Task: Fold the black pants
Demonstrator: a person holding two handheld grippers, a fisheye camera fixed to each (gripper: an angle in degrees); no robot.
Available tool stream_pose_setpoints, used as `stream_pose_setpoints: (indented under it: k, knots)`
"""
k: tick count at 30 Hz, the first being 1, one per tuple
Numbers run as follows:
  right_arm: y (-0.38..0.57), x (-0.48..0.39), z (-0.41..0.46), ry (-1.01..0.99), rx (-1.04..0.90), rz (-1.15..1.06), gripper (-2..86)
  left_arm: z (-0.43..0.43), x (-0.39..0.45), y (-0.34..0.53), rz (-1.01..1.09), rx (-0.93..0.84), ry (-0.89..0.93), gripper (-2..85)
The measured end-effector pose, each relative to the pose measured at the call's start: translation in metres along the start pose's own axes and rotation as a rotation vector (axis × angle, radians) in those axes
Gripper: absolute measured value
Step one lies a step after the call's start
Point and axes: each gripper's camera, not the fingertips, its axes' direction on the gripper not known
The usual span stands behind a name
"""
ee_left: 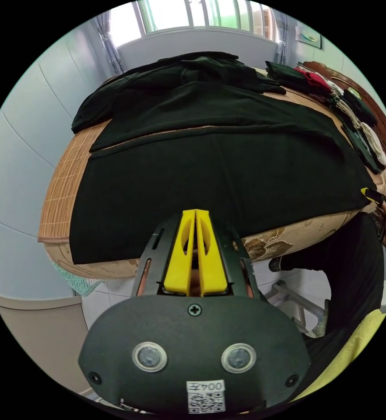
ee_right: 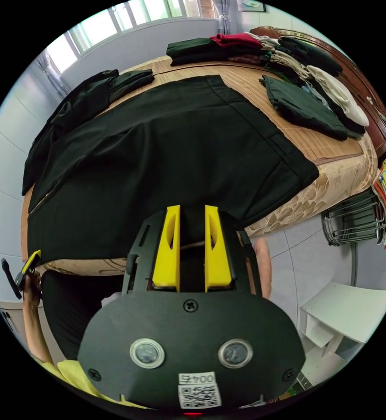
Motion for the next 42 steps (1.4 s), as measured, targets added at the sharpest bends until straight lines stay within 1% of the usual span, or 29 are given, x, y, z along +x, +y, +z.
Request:
stream_pose_setpoints:
  k: [5,16,24,32,35,37,38,39,40,42]
  knots:
    - [-0.004,-0.019,-0.006,0.010,0.003,0.000,9.1,-0.001,-0.018,0.005,-0.022,0.015,0.044,0.2]
    - [-0.018,-0.064,-0.024,0.026,0.004,-0.008,9.2,0.009,-0.070,0.005,-0.113,-0.005,0.227,0.5]
    - [-0.034,-0.093,-0.037,0.039,0.005,-0.013,9.1,0.006,-0.063,-0.008,-0.069,-0.013,0.170,0.2]
    - [-0.057,-0.123,-0.051,0.065,0.000,-0.029,9.1,0.004,-0.065,-0.029,-0.077,-0.022,0.184,0.2]
    - [-0.069,-0.132,-0.057,0.061,-0.012,-0.035,7.3,0.002,-0.059,-0.041,-0.064,-0.025,0.156,0.2]
    - [-0.084,-0.142,-0.064,0.062,-0.046,-0.065,2.8,-0.001,-0.055,-0.057,-0.046,-0.052,0.142,0.2]
    - [-0.088,-0.146,-0.066,0.070,-0.069,-0.093,2.1,-0.001,-0.055,-0.063,-0.039,-0.071,0.143,0.1]
    - [-0.100,-0.153,-0.072,0.091,-0.126,-0.128,1.1,-0.004,-0.055,-0.078,-0.017,-0.122,0.155,0.1]
    - [-0.113,-0.162,-0.082,0.096,-0.136,-0.169,0.3,-0.010,-0.054,-0.096,0.033,-0.156,0.202,0.1]
    - [-0.133,-0.177,-0.103,0.082,-0.122,-0.241,0.1,-0.031,-0.054,-0.122,0.071,-0.117,0.277,0.1]
